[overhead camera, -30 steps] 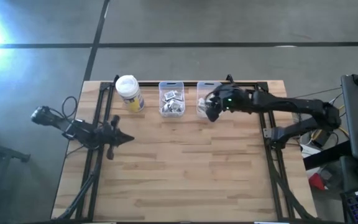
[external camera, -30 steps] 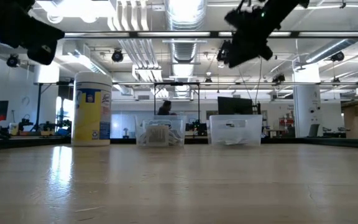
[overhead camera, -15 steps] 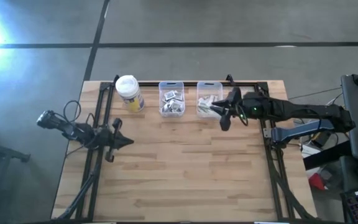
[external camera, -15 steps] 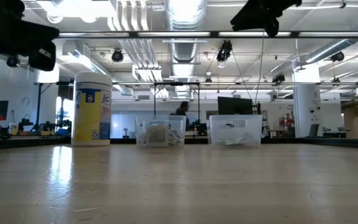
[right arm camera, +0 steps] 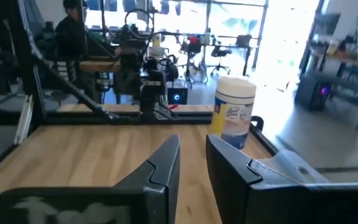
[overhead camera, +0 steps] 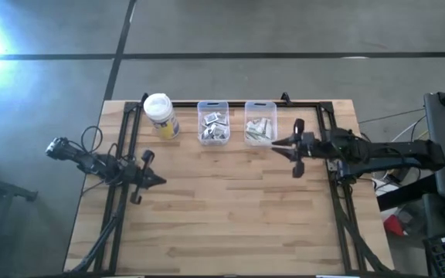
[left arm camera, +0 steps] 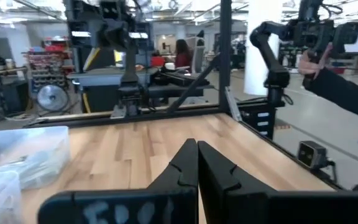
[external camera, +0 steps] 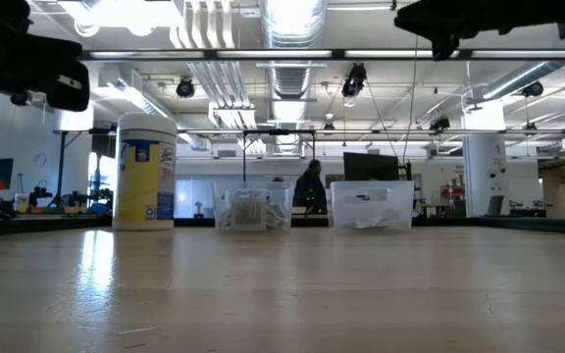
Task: Pick & Place First Aid Supplies
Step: Return to Home Position
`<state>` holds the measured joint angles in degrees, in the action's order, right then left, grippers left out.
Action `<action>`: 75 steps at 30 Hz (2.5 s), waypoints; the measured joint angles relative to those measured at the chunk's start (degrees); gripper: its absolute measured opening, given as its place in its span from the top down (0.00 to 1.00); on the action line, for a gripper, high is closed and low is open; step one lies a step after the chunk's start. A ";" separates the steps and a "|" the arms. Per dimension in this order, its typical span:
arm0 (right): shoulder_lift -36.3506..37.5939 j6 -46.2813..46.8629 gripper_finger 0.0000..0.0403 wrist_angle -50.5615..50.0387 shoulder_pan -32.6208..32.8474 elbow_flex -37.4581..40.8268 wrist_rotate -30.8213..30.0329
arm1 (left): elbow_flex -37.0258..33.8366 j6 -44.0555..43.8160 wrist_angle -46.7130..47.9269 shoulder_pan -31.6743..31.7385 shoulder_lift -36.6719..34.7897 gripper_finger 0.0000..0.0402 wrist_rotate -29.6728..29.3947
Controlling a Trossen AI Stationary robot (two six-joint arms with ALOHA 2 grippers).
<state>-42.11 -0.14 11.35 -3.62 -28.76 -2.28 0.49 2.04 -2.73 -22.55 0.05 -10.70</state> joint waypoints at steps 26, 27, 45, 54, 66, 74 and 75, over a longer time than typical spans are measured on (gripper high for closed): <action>41.03 4.92 0.77 -3.36 3.87 26.81 13.32 | -0.04 1.63 -0.14 -0.02 0.33 1.00 -2.75; 41.04 3.86 0.77 -3.97 3.87 27.13 12.92 | -0.04 1.57 -0.15 -0.02 0.51 1.00 -2.77; 41.36 -3.24 0.84 -9.47 3.80 28.25 2.05 | -0.07 1.55 -0.20 -0.02 0.85 1.00 -2.47; 41.25 0.40 0.81 -9.53 3.80 28.25 2.07 | -0.07 1.55 -0.21 -0.02 0.85 1.00 -2.43; 41.22 -0.06 0.78 -9.53 3.80 28.25 2.09 | -0.09 1.55 -0.21 -0.02 0.85 1.00 -2.43; 41.22 -0.22 0.82 -9.53 3.80 28.25 2.09 | -0.09 1.55 -0.21 -0.02 0.85 1.00 -2.43; 41.22 -0.22 0.82 -9.53 3.80 28.25 2.09 | -0.09 1.55 -0.23 -0.02 0.85 1.00 -2.43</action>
<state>-0.89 -0.36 1.83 0.19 -0.51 -0.19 0.40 3.60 -2.96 -22.57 0.91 -13.13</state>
